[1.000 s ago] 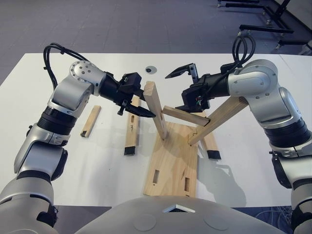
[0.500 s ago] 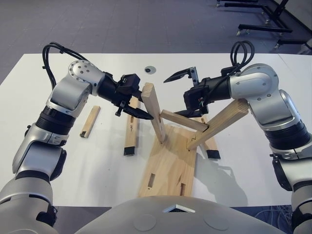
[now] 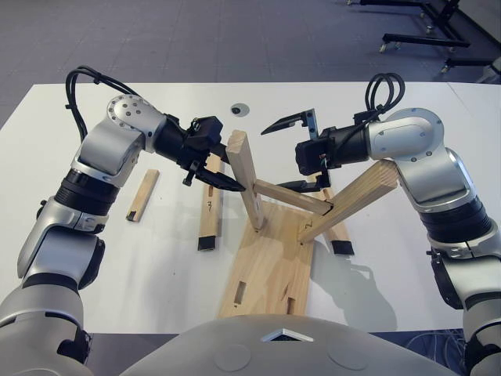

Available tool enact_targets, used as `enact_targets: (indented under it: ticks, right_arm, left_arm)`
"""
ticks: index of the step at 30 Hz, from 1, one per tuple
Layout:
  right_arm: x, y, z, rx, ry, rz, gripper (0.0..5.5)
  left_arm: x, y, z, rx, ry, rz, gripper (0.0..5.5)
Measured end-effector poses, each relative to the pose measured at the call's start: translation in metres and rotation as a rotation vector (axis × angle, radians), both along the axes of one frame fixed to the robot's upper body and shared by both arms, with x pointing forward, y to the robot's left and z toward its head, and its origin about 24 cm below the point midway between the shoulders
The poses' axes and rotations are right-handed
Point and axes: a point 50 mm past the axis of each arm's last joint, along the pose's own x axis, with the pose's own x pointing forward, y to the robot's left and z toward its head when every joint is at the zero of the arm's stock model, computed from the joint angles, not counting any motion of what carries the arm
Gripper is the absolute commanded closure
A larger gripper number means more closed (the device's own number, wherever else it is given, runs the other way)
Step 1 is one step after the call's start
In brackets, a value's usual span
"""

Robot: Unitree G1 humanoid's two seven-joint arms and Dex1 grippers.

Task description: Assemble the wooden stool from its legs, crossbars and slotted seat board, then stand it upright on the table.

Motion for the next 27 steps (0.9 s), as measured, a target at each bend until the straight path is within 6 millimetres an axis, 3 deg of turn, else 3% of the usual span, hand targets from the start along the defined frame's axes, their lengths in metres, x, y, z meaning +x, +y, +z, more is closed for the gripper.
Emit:
enact_targets:
  ticks: [7,14,21,23,27]
  right_arm:
    - [0.004,0.003,0.004,0.063,-0.013,-0.017,0.1]
    - [0.005,0.012,0.035,0.396,-0.046,-0.143,0.1]
    - [-0.003,0.002,0.058,0.394,-0.264,-0.326,0.1]
    - [-0.009,0.004,0.057,0.339,-0.347,-0.363,0.1]
    - [-0.011,0.013,0.032,0.269,-0.374,-0.459,0.1]
  left_arm:
    - [0.0,0.003,0.0,0.007,-0.001,0.007,3.48]
    - [0.002,0.007,0.001,0.015,-0.012,0.046,3.48]
    - [0.01,0.006,-0.002,-0.03,-0.065,0.216,3.48]
    - [0.01,0.007,-0.004,-0.038,-0.074,0.249,3.48]
    - [0.009,0.007,-0.005,-0.046,-0.084,0.266,3.48]
